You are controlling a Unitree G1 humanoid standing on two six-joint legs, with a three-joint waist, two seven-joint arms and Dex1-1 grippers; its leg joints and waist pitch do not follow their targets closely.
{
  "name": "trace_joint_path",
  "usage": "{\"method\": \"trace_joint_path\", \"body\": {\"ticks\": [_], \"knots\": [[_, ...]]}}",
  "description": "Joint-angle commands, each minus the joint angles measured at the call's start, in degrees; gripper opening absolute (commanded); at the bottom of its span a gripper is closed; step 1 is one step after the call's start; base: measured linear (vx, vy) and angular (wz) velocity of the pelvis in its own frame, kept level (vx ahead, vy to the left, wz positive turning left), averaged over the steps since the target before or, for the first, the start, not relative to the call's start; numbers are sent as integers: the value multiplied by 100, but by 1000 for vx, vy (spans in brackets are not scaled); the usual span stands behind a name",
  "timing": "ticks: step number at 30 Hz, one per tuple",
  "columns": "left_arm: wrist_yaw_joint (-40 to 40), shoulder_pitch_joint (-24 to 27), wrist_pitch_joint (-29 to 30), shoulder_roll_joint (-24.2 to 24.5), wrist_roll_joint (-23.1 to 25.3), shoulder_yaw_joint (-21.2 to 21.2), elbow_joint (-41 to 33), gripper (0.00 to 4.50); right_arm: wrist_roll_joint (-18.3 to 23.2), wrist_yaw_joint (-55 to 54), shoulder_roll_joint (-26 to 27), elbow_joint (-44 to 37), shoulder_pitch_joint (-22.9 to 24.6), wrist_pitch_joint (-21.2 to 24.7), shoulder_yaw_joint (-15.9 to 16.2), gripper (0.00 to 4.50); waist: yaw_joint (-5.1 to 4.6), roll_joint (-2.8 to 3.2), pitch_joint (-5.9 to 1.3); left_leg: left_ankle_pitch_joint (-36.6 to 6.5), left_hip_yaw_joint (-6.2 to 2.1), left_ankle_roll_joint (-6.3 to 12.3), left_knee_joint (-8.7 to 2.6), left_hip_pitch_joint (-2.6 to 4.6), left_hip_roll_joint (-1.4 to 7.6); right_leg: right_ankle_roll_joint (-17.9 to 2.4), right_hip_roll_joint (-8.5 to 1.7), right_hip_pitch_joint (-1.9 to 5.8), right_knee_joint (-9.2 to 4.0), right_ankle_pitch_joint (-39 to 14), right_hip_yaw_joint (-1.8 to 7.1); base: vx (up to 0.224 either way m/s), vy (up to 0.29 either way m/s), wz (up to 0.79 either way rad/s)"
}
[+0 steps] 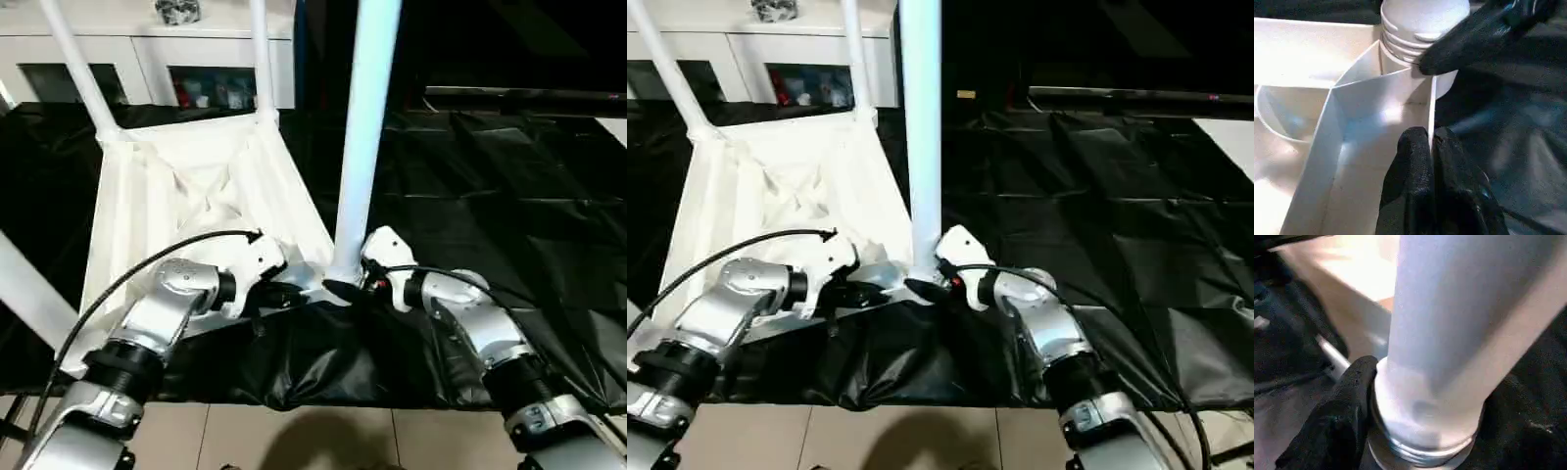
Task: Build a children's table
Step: Rotate leg to tighten
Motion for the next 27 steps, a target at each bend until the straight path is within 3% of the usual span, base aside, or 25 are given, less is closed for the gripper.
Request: {"method": "trace_joint_path", "body": {"ticks": [1, 4, 6, 7, 10, 13, 14, 15, 19, 21, 23, 24, 27], "knots": [[593, 47, 160, -258, -58, 221, 307, 0, -144, -462, 182, -5, 84, 45, -18, 274, 33, -106, -325, -1506, 6, 44, -379, 36, 49, -885, -347, 227, -526, -2192, 198, 0, 0, 0], [1023, -26, 250, -619, -64, 263, 361, 0, -173, -1062, 570, 15, 200, 189, -93, 274, 41, -101, -328, -1487, 9, 35, -390, 47, 60, -904, -344, 208, -516, -2046, 209, 0, 0, 0], [1377, -115, 320, -1091, -34, 187, 456, 0, -231, -1818, 1143, 55, 304, 338, -69, 274, 43, -83, -341, -1407, 12, 2, -398, 39, 53, -916, -340, 212, -518, -1868, 213, 0, 0, 0], [1399, -121, 315, -1154, -26, 163, 466, 0, -262, -1894, 1224, 55, 313, 341, -17, 274, 45, -38, -345, -1444, 2, -21, -404, 48, 53, -921, -336, 213, -507, -1843, 209, 0, 0, 0], [1421, -137, 243, -1254, -5, 151, 516, 0, -385, -1811, 1316, -39, 358, 233, 169, 274, 32, -68, -342, -1625, 6, 25, -403, 41, 35, -845, -332, 226, -542, -1935, 204, 0, 0, 0], [1173, -165, 161, -1210, -42, 162, 557, 0, -223, -1678, 1279, -196, 385, 107, 25, 274, 39, -64, -349, -1658, -2, 67, -402, 31, 32, -716, -348, 224, -569, -2206, 203, 0, 0, 0], [1153, -165, 160, -1203, -47, 163, 553, 0, -204, -1669, 1277, -207, 387, 104, 7, 274, 39, -16, -357, -1649, -5, 55, -407, 35, 39, -711, -341, 215, -573, -2152, 206, 0, 0, 0], [975, -144, 90, -1105, -65, 151, 528, 0, -76, -1506, 1191, -270, 383, 115, -90, 329, 32, -23, -357, -1652, -9, 51, -410, 30, 43, -724, -338, 217, -563, -2098, 205, 0, 0, 0], [566, -58, 65, -835, -106, 175, 413, 0, 238, -889, 808, -614, 424, 280, -264, 352, 45, -1, -373, -1611, -11, 110, -416, 22, 45, -847, -331, 251, -535, -1729, 199, 0, 0, 0], [296, -7, 13, -668, -156, 166, 335, 0, 230, -458, 477, -802, 448, 365, -173, 386, 55, -1, -380, -1508, -3, 149, -408, 8, 53, -921, -333, 270, -516, -1508, 202, 0, 0, 0], [165, 23, 29, -599, -186, 163, 288, 0, 243, -223, 316, -901, 475, 385, -118, 386, 57, -34, -381, -1447, 9, 197, -397, 3, 46, -966, -330, 281, -511, -1453, 197, 0, 0, 0], [-304, 129, 12, -360, -261, 102, 102, 0, 352, 416, -93, -1103, 522, 431, -26, 386, 76, -16, -374, -1456, 2, 204, -400, 12, 53, -951, -344, 282, -522, -1597, 192, 0, 0, 0], [-694, 228, -42, -192, -335, 56, -60, 0, 419, 889, -381, -1205, 564, 442, 48, 386, 75, -15, -362, -1493, 6, 219, -405, 7, 69, -960, -340, 271, -523, -1646, 196, 0, 0, 0]]}}
